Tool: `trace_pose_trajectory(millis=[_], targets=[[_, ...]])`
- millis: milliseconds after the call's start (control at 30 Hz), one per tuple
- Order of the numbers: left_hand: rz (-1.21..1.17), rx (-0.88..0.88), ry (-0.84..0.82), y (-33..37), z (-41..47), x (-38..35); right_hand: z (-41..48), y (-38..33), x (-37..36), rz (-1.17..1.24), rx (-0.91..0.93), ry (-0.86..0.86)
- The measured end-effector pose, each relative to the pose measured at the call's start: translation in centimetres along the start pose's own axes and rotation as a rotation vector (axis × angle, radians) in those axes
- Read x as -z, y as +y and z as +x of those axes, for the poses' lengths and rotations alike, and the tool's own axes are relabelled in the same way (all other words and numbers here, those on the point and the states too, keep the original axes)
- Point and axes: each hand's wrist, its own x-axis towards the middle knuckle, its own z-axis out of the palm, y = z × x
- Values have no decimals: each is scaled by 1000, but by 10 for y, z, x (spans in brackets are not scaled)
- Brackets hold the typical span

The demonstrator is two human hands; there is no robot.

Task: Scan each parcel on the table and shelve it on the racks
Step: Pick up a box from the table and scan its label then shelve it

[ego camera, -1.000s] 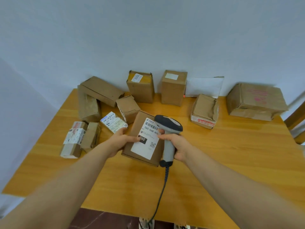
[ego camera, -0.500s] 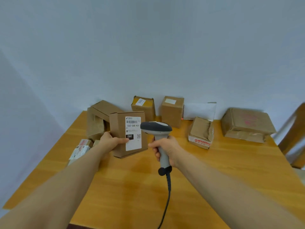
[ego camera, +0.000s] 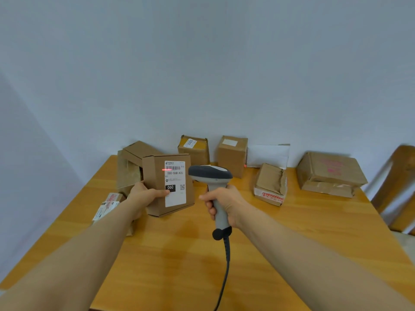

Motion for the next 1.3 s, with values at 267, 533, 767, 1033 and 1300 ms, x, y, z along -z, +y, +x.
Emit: trace_pose_trajectory(millis=[267,533,767,1033,1300], targets=[[-21,22,-21,-14,12,13,4,1,-12,-9,-17,10],[-141,52,-114,-29,18,22,22,13,-29,51,-18,66],[-397,116,-317,-52,-28,33,27,48,-20,139,-71,189],[-587,159,-158,-91,-141,31,-6,72,-18,0,-82,-126],[-777,256,176,-172,-313,31,-75,141,-43,-211,-175,-531]])
